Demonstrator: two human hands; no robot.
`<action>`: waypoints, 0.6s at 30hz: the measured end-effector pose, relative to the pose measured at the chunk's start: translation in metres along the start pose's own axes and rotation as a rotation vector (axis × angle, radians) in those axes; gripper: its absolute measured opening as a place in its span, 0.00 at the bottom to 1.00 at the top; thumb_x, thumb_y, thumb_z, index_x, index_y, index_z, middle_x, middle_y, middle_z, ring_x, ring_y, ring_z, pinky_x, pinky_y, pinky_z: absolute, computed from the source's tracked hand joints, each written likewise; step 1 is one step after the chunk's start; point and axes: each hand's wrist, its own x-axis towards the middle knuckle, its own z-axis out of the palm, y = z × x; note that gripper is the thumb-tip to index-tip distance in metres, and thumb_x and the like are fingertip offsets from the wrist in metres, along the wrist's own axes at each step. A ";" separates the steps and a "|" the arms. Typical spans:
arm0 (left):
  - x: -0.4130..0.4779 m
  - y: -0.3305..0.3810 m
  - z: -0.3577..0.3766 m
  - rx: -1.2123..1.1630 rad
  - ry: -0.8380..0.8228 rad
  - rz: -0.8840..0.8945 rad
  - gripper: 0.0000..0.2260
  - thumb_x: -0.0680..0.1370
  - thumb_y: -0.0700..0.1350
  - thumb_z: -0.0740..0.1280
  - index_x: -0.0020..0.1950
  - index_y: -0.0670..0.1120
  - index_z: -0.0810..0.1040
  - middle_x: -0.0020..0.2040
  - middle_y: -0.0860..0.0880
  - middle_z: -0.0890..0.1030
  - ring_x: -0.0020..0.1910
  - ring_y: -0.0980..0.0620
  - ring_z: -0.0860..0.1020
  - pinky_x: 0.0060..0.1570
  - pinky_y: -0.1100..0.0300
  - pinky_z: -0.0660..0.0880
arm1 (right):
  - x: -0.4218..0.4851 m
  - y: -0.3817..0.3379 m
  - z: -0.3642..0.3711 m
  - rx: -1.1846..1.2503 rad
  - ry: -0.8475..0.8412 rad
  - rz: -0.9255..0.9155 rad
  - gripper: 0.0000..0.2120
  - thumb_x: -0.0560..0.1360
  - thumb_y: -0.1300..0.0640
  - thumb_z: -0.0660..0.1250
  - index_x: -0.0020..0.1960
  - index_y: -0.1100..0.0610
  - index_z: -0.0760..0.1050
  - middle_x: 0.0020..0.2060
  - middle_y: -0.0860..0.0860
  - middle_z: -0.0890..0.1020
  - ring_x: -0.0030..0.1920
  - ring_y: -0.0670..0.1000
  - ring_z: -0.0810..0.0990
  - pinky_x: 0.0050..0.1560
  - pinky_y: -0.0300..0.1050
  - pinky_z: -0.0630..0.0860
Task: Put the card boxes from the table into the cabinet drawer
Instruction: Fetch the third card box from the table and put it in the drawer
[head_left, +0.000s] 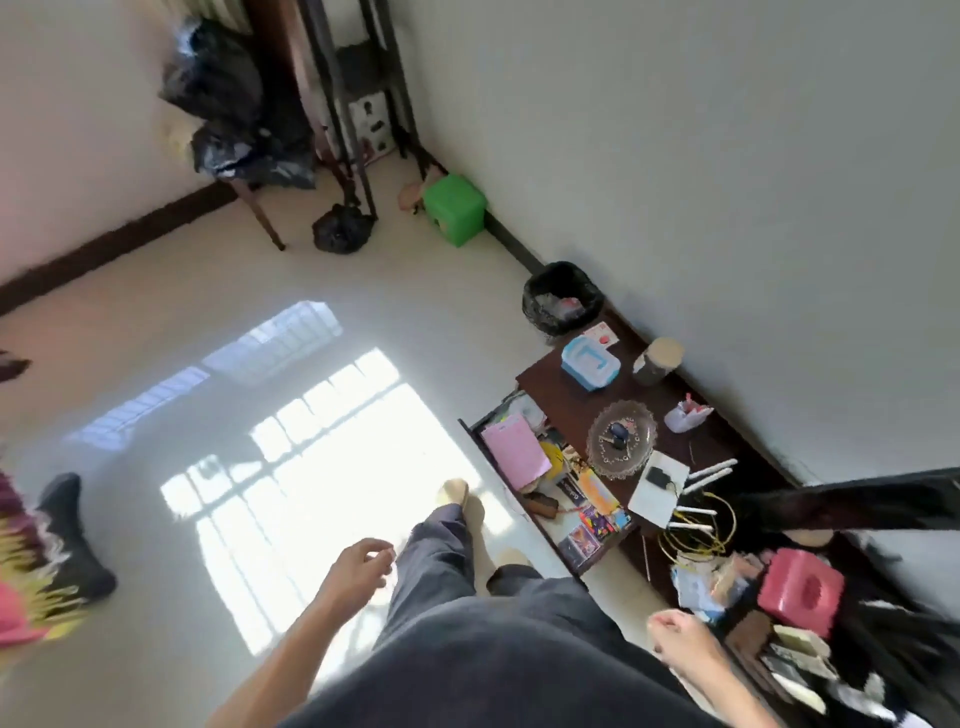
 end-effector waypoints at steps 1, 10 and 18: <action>-0.017 -0.020 0.005 -0.037 0.017 -0.022 0.07 0.79 0.46 0.64 0.53 0.48 0.80 0.42 0.48 0.84 0.38 0.51 0.82 0.34 0.61 0.74 | 0.005 -0.006 -0.002 -0.079 -0.027 -0.041 0.06 0.76 0.55 0.67 0.46 0.54 0.82 0.37 0.54 0.87 0.35 0.54 0.84 0.44 0.47 0.79; -0.165 -0.199 0.066 -0.539 0.271 -0.407 0.07 0.79 0.40 0.65 0.53 0.39 0.80 0.40 0.42 0.81 0.34 0.49 0.78 0.28 0.64 0.71 | -0.027 -0.149 0.065 -0.575 -0.211 -0.432 0.07 0.79 0.56 0.65 0.53 0.53 0.81 0.45 0.52 0.85 0.47 0.56 0.84 0.53 0.47 0.78; -0.242 -0.330 0.104 -0.902 0.400 -0.608 0.06 0.75 0.43 0.71 0.39 0.44 0.84 0.41 0.46 0.83 0.47 0.49 0.79 0.49 0.63 0.72 | -0.157 -0.270 0.251 -0.740 -0.409 -0.768 0.09 0.81 0.55 0.65 0.58 0.56 0.79 0.46 0.53 0.85 0.41 0.49 0.84 0.33 0.34 0.74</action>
